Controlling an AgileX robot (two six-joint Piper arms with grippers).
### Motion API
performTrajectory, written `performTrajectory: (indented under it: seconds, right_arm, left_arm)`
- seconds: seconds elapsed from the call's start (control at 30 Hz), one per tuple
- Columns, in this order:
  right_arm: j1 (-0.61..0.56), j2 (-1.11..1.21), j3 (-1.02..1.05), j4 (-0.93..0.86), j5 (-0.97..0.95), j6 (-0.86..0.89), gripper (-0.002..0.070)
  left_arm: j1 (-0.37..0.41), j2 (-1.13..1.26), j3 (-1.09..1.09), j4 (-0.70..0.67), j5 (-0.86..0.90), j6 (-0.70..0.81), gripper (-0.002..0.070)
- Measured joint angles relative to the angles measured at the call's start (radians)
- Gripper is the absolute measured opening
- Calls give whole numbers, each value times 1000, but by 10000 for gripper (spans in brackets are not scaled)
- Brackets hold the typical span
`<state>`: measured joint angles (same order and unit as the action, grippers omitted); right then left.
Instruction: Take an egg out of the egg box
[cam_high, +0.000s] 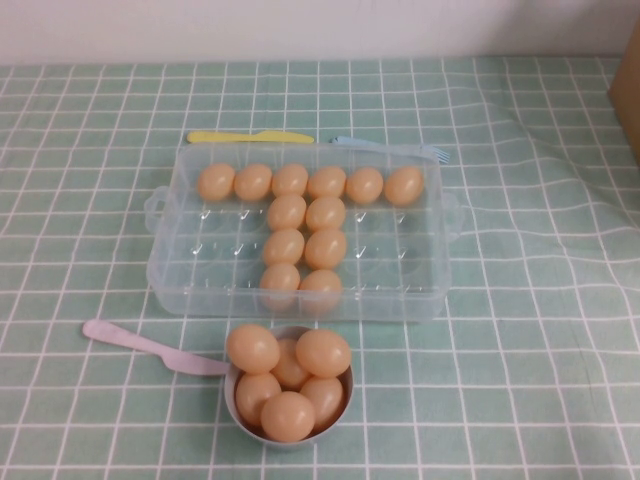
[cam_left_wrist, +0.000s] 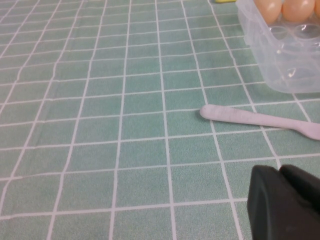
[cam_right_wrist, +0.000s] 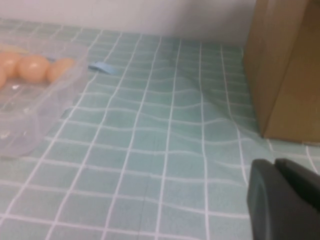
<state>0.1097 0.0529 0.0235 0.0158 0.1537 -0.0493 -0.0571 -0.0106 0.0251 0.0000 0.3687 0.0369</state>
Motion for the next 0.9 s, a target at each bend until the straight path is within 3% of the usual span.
performTrajectory:
  seconds: [0.37,0.9]
  right_arm:
    - [-5,-60,2,49,237,2,-16]
    - [-5,-60,2,57,245,2,-16]
  left_arm:
    - [0,0,0,0,0,0,-3]
    - [0,0,0,0,0,0,-3]
